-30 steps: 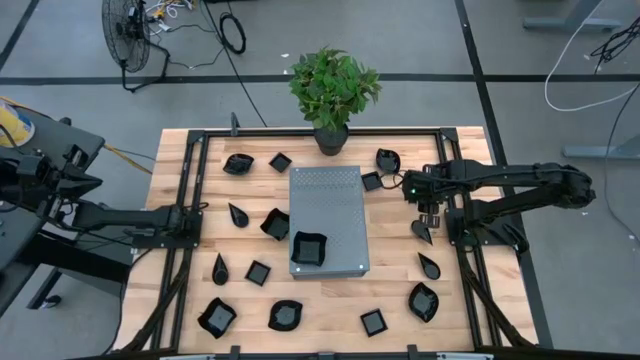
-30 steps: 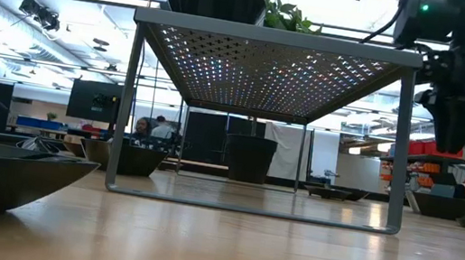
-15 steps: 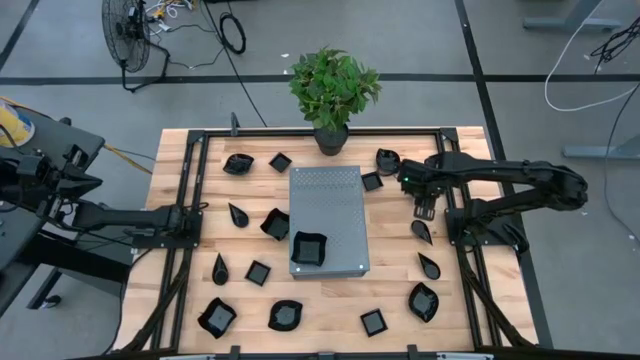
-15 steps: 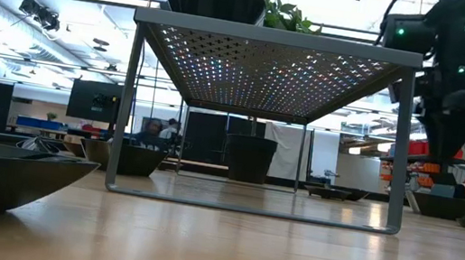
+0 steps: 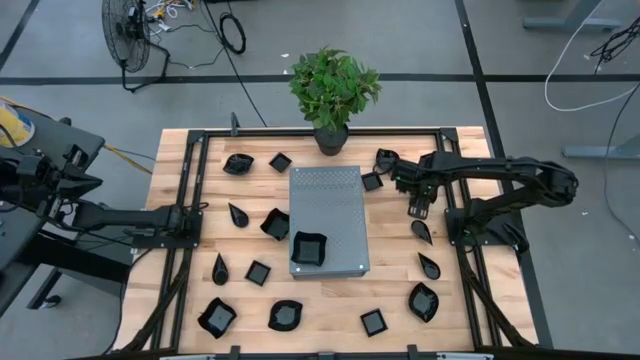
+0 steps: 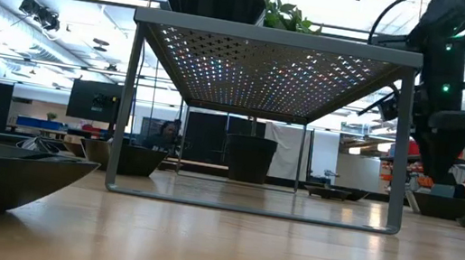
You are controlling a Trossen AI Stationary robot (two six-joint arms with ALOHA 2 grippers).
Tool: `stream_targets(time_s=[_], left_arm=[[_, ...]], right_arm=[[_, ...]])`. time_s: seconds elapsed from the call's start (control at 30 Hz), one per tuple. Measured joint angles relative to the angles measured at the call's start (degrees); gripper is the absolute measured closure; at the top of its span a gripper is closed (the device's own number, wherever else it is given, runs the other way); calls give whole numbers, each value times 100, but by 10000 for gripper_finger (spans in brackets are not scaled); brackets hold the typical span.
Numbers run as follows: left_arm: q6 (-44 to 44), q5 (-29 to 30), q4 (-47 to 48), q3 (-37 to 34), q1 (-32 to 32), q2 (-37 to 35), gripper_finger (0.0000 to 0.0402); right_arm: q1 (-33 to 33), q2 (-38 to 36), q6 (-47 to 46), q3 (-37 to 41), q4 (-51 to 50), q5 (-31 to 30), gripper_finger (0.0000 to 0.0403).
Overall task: Pick & Place Mini shaped plates
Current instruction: Stack the black bowl on top of the black bowl on the shelf
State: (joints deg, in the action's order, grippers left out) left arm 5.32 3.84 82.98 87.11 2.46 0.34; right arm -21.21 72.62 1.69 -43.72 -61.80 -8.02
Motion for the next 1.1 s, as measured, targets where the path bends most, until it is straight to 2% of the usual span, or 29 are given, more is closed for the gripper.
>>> stream_targets(time_s=[0.2, 0.77, 1.1], left_arm=[[-3, 0, 0, 0, 1, 1, 378], [-4, 0, 0, 0, 1, 0, 378], [0, 0, 2, 0, 0, 0, 378]], right_arm=[[-258, 112, -588, 0, 5, 165, 172], [-344, 171, -977, -2, 562, 403, 172], [-347, 168, -3229, -2, 526, 400, 172]])
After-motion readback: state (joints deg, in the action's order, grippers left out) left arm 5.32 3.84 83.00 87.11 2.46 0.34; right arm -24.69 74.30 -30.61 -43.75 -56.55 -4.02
